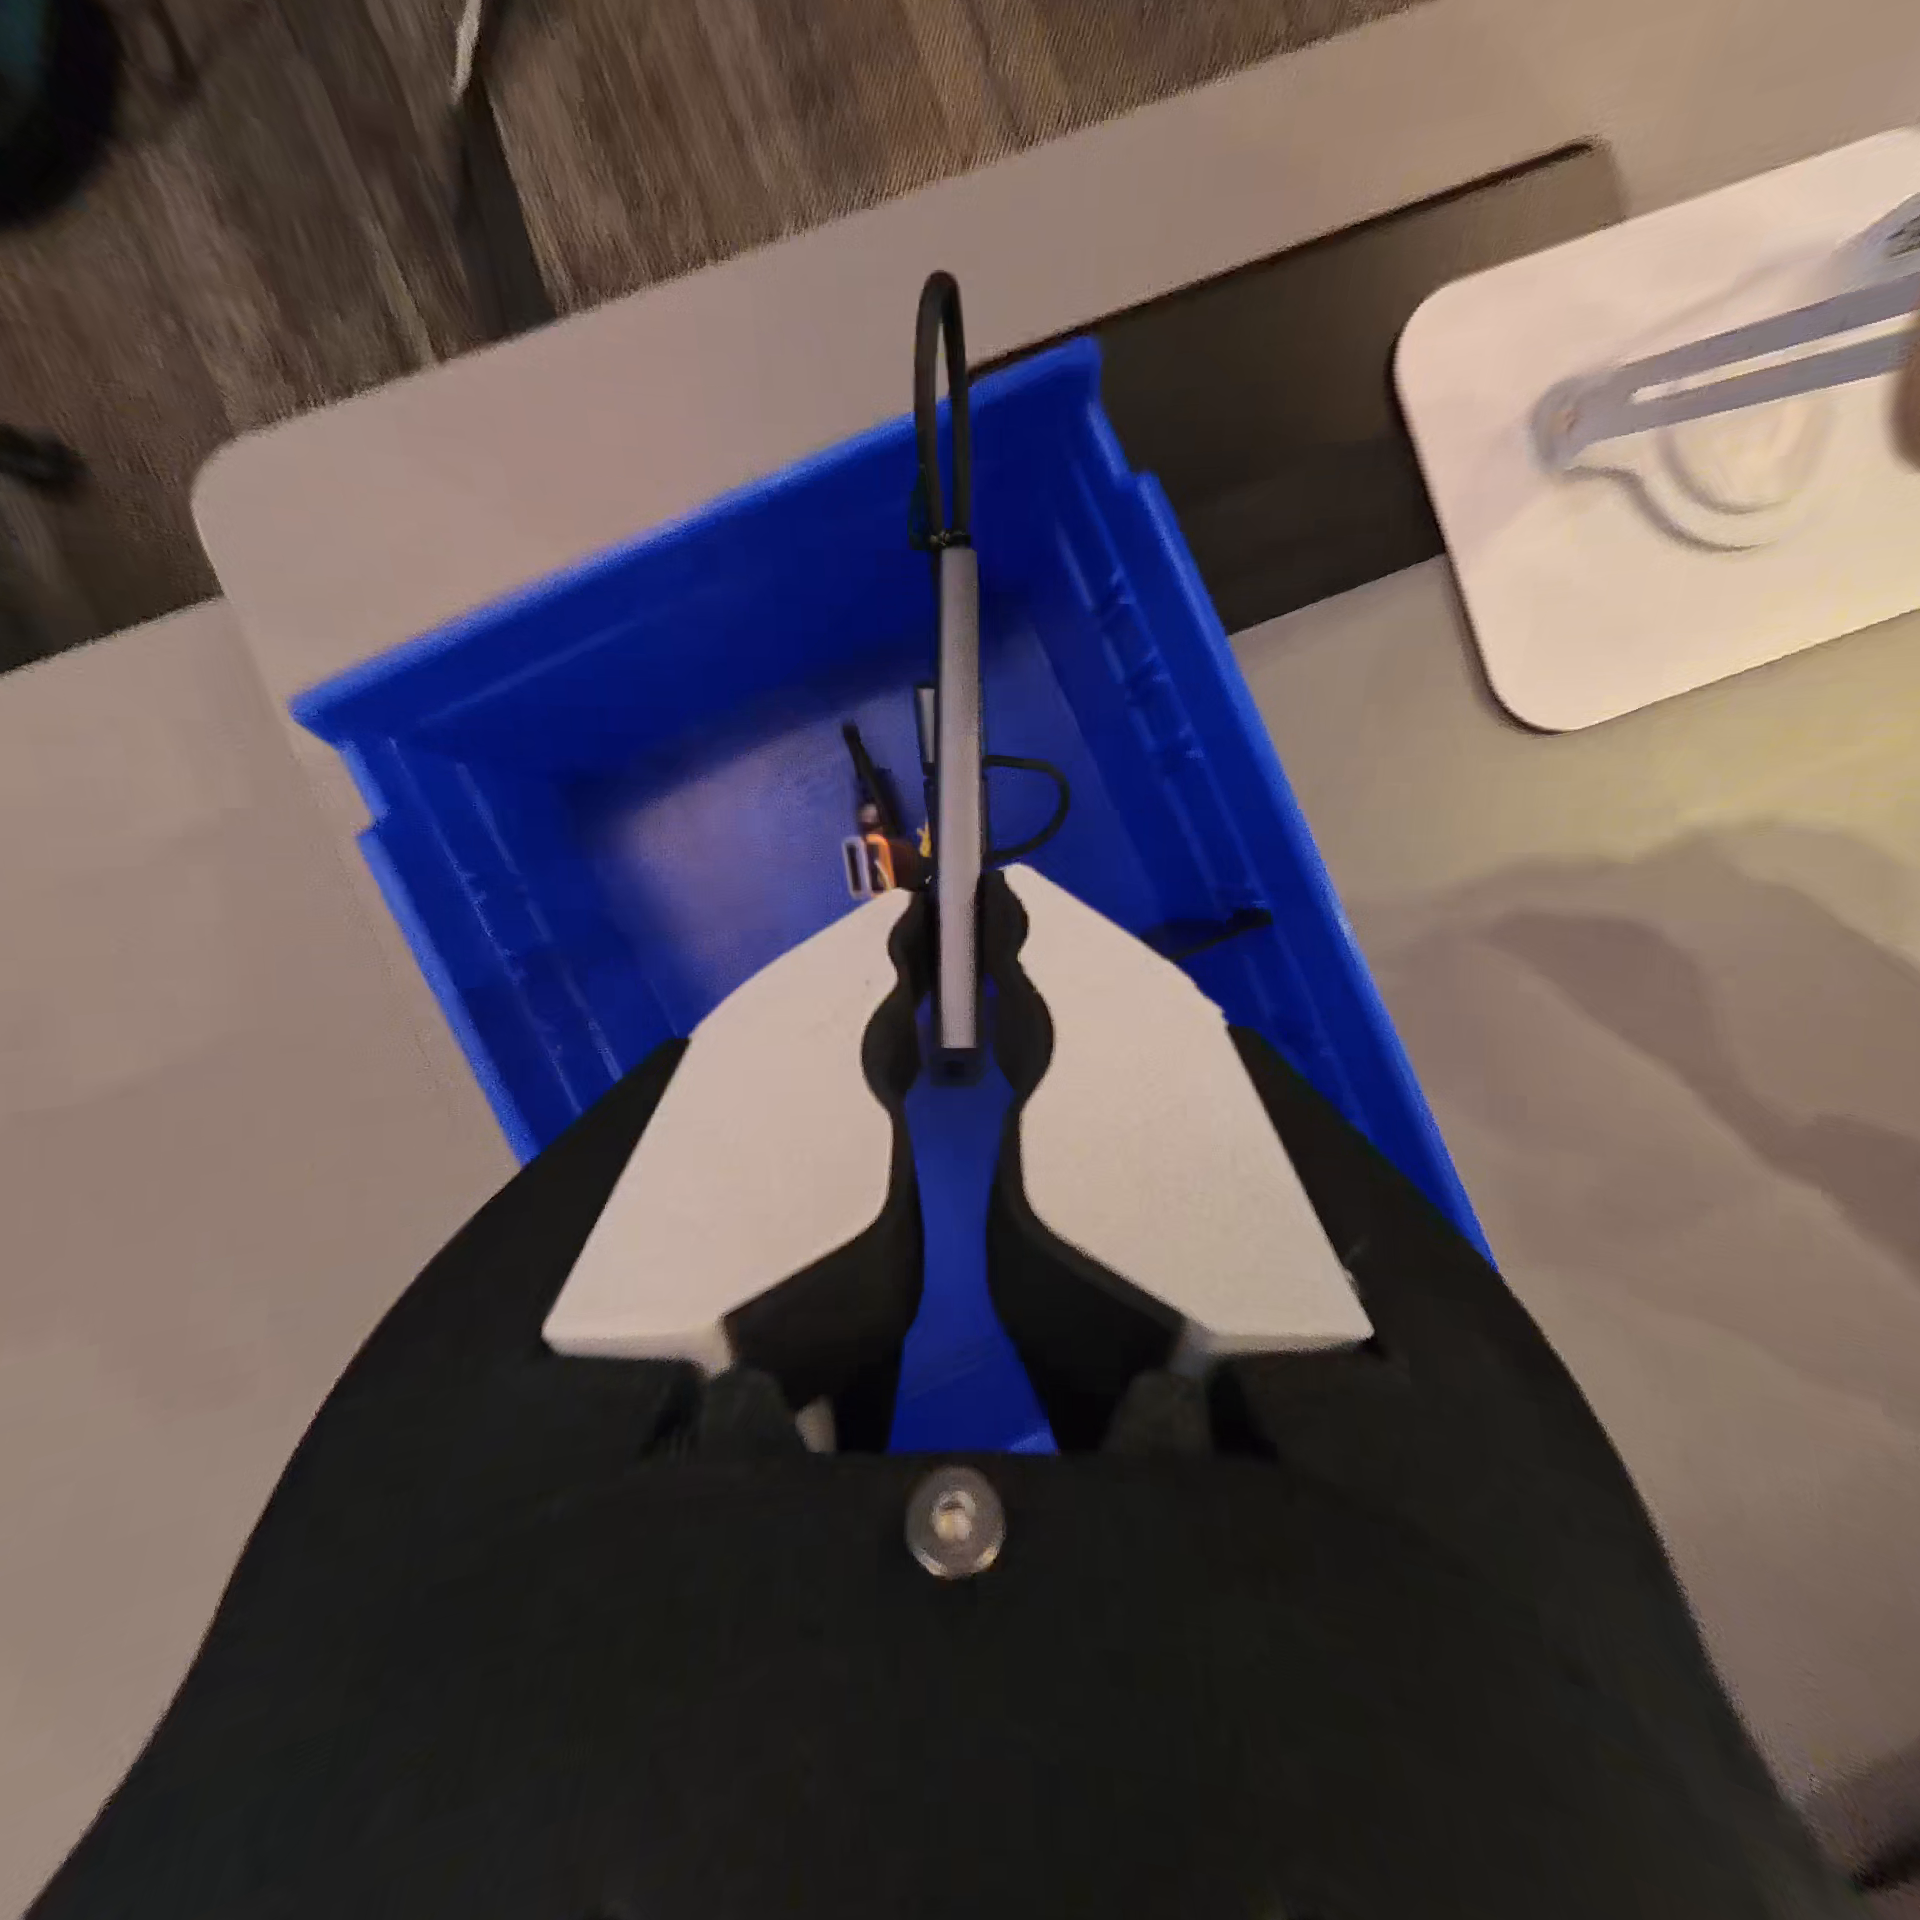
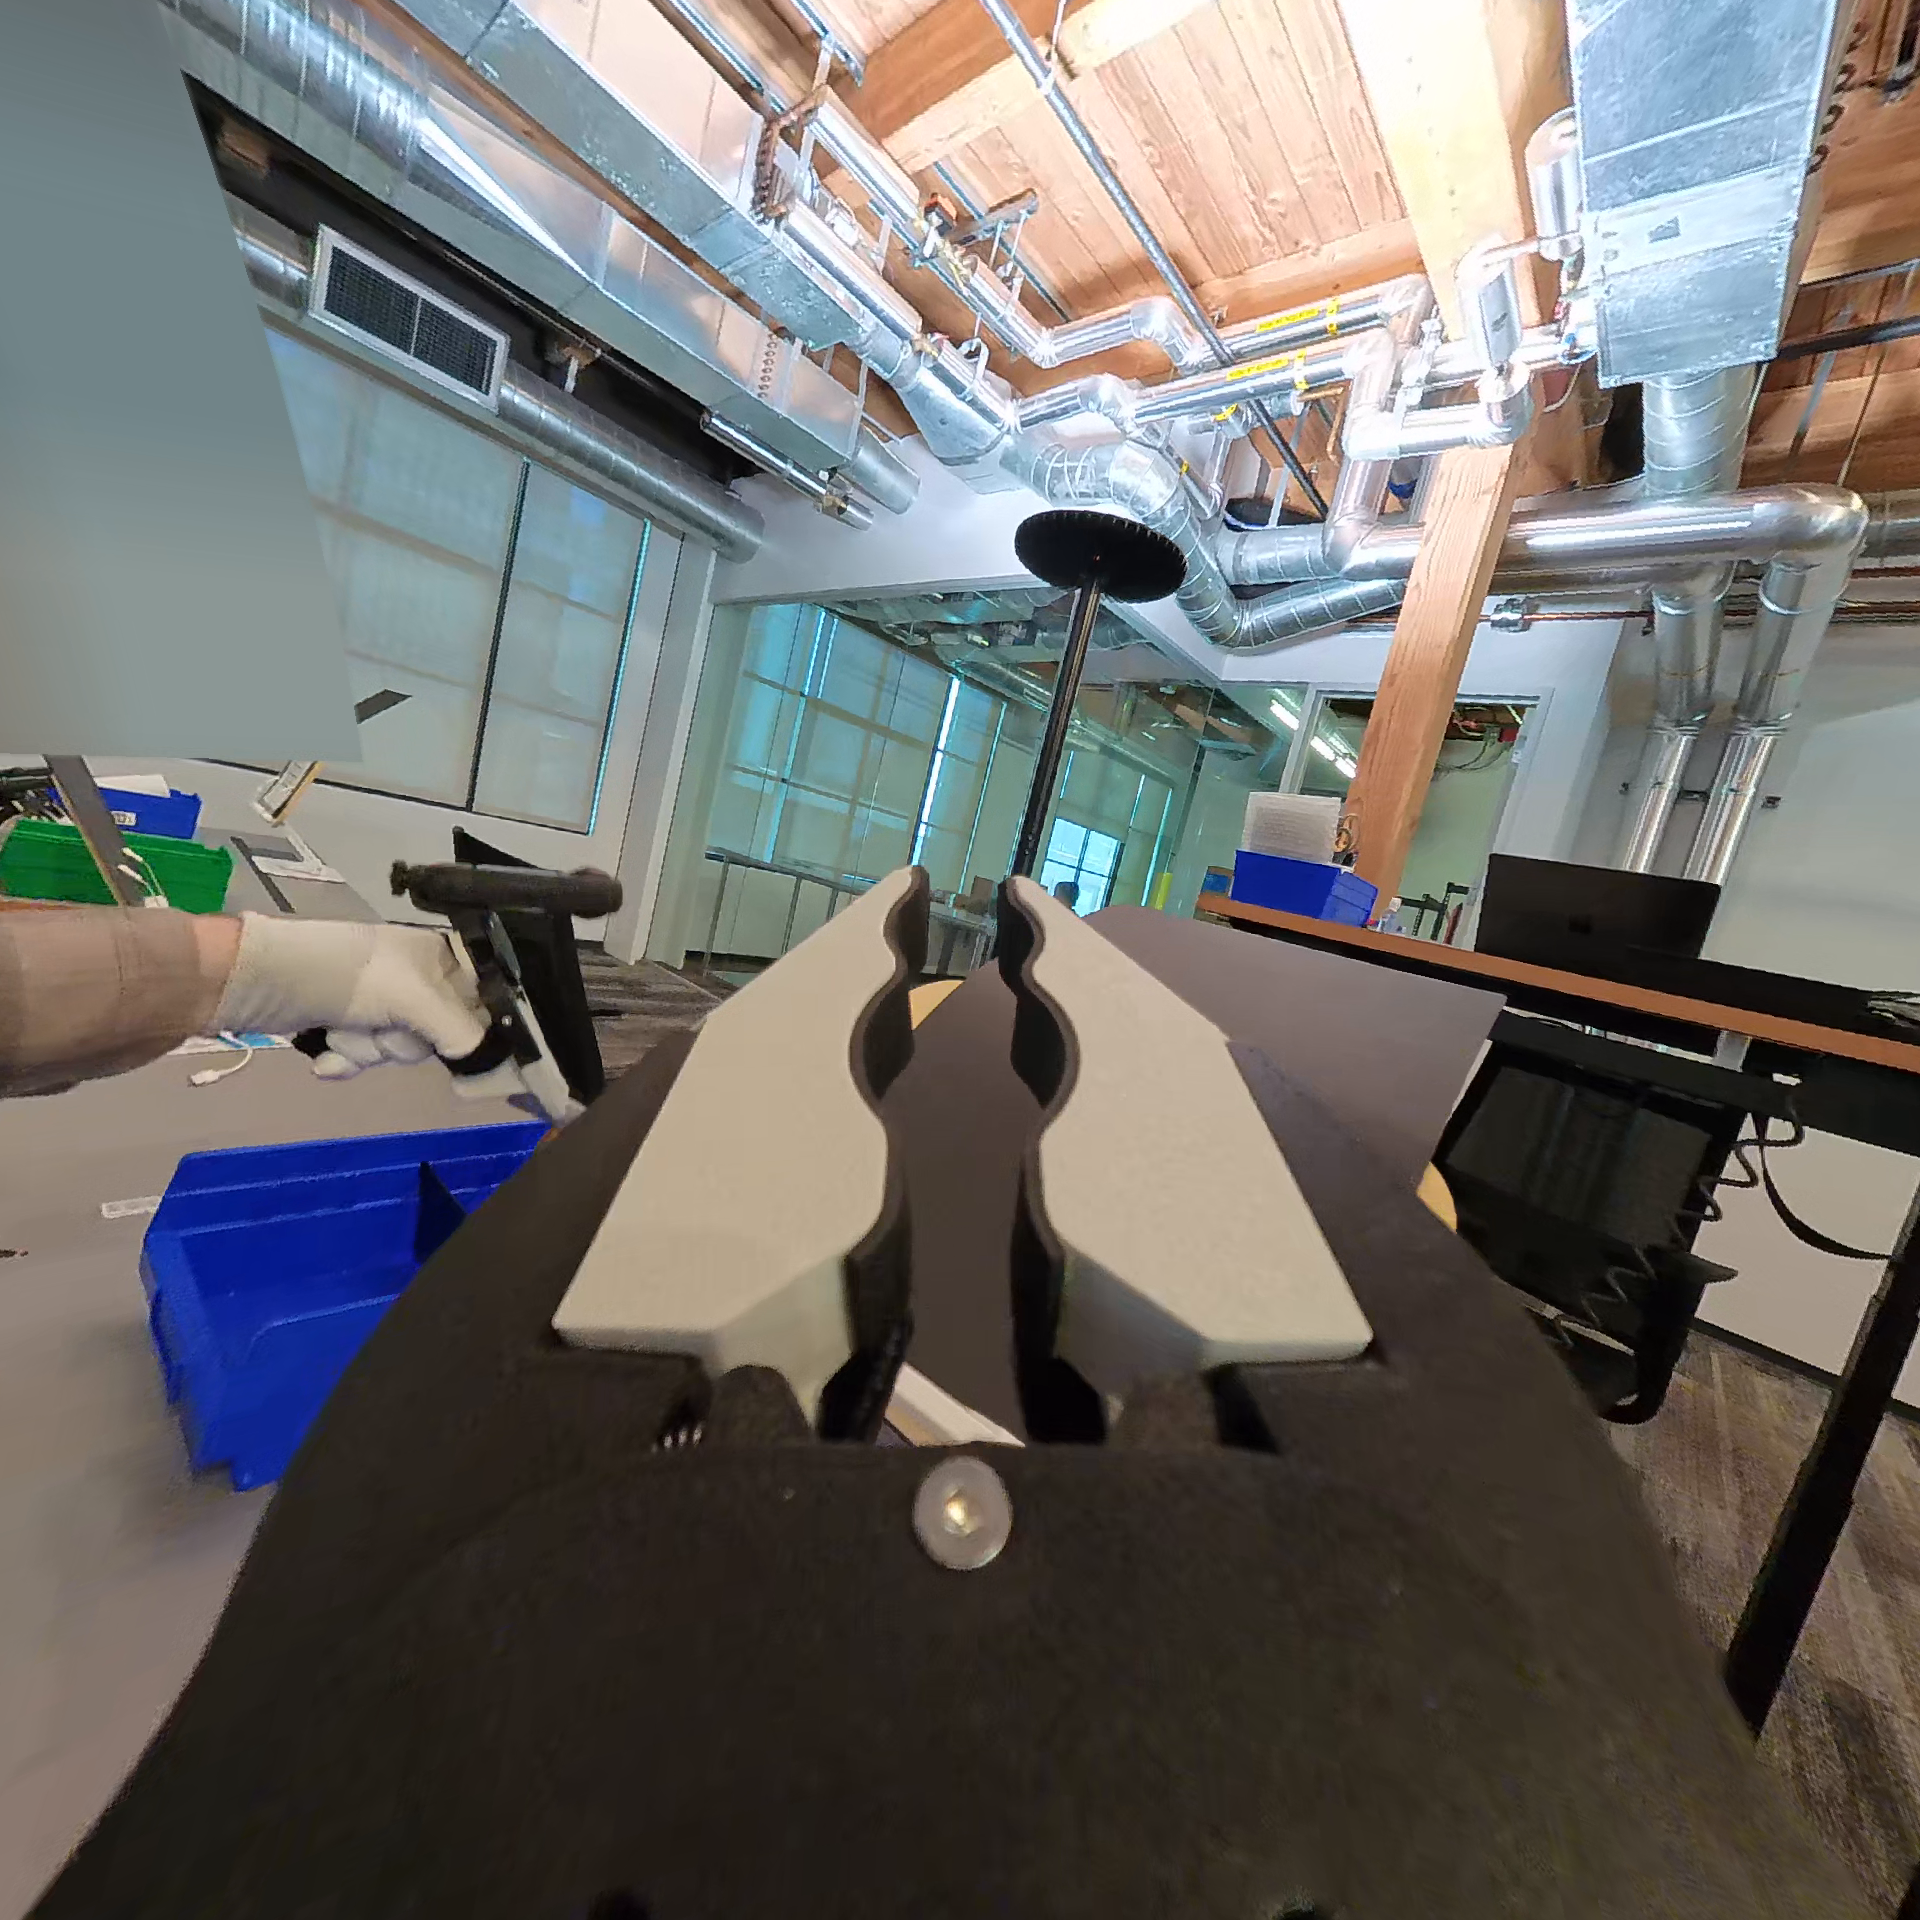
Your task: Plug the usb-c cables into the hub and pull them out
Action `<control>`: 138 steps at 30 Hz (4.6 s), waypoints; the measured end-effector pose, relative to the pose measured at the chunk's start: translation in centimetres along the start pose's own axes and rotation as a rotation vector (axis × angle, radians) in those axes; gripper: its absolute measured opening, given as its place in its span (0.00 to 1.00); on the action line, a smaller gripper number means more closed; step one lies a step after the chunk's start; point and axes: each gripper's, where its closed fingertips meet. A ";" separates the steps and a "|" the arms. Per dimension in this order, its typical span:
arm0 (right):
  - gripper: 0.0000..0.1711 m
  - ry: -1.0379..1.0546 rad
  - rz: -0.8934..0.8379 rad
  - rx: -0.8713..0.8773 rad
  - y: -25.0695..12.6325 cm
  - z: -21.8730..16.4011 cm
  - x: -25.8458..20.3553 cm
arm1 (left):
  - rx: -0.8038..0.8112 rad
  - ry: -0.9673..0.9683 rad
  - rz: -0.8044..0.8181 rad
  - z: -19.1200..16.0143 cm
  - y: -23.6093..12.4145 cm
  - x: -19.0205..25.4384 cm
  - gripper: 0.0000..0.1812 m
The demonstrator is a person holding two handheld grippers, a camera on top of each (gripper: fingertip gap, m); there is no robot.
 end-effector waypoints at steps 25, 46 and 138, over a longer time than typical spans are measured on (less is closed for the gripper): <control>0.16 -0.228 0.333 -0.056 6.0 -5.8 -14.8 | 0.887 -0.120 -0.329 12.0 -18.3 15.3 0.05; 0.01 -0.128 0.301 -0.218 6.1 -13.3 -17.5 | 0.922 -0.437 -0.691 7.8 -15.1 26.7 0.05; 0.05 0.800 0.926 -0.066 0.3 -5.0 -20.2 | 0.973 1.495 0.465 3.8 -16.7 33.0 0.06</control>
Point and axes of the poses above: each gripper's, where its closed fingertips meet, y out along the fingers, z out of its top, x = y × z across the jaws, and after that the axes turned 14 degrees about x, right-handed
